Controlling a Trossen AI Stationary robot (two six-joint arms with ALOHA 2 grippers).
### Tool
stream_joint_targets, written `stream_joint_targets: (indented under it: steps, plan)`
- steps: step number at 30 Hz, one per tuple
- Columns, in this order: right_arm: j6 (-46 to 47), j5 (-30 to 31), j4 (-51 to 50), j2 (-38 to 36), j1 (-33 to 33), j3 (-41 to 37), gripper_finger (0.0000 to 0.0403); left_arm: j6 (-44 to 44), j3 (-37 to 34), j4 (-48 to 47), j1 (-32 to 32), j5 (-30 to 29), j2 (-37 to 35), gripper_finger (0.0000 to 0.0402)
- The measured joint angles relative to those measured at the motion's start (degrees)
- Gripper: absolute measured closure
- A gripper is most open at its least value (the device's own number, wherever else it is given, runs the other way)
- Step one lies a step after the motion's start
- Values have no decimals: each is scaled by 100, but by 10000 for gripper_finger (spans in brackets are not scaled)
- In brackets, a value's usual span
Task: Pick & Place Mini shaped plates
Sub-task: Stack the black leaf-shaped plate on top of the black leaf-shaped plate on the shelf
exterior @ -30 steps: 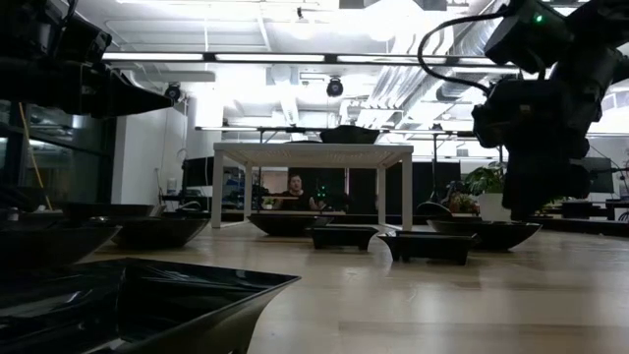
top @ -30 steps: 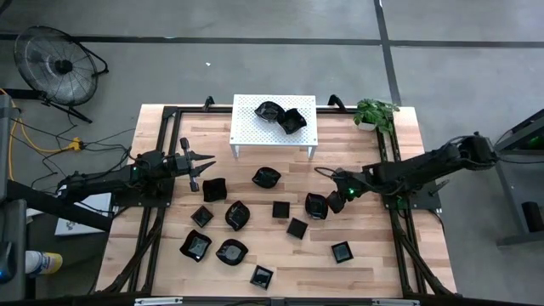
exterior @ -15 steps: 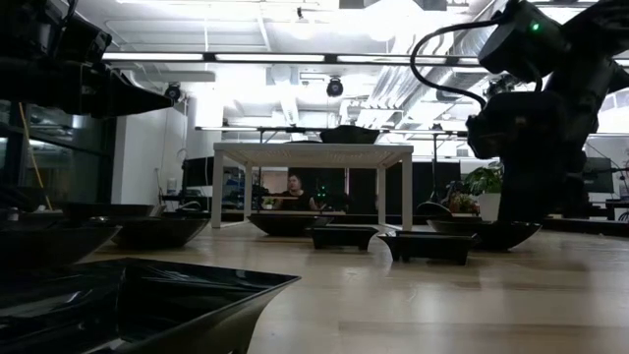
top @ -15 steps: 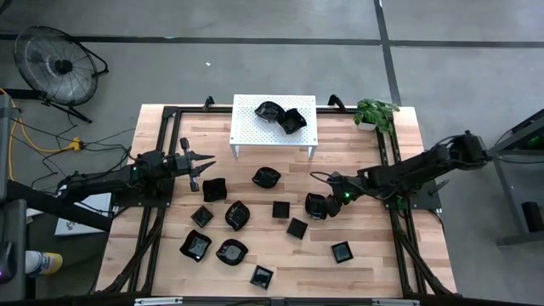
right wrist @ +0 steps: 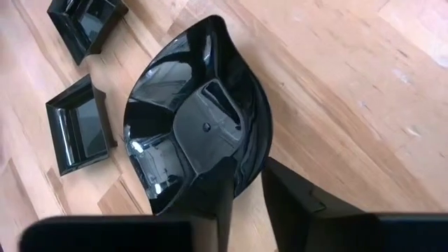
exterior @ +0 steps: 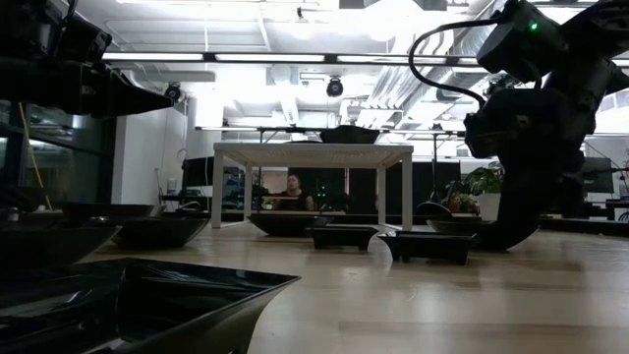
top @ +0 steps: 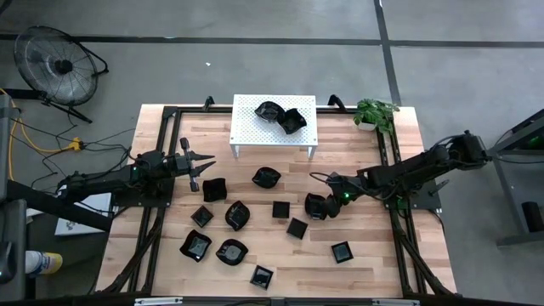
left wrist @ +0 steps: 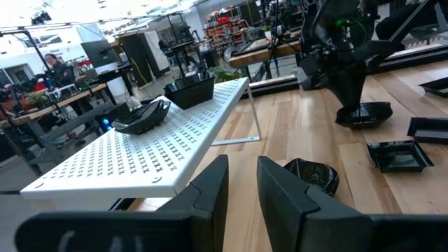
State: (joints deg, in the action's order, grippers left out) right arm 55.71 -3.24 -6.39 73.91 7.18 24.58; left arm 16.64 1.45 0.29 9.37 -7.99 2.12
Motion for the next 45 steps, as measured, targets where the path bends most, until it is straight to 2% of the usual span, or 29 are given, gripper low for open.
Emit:
stream_joint_targets:
  steps: [9, 30, 37, 45]
  plan:
    - [-206, -21, 29, 0, 0, 0, 398, 0, 1, -1, -2, 0, -1, 328]
    - [-707, -403, 473, -13, -64, 72, 402, 0, 1, -1, -1, 0, -1, 328]
    - [-1446, -600, 27, -13, -328, 867, 402, 0, 0, 0, -1, 0, 0, 328]
    - [-2727, -625, -1762, -13, -810, 2599, 403, 0, -1, 1, -2, 0, 1, 328]
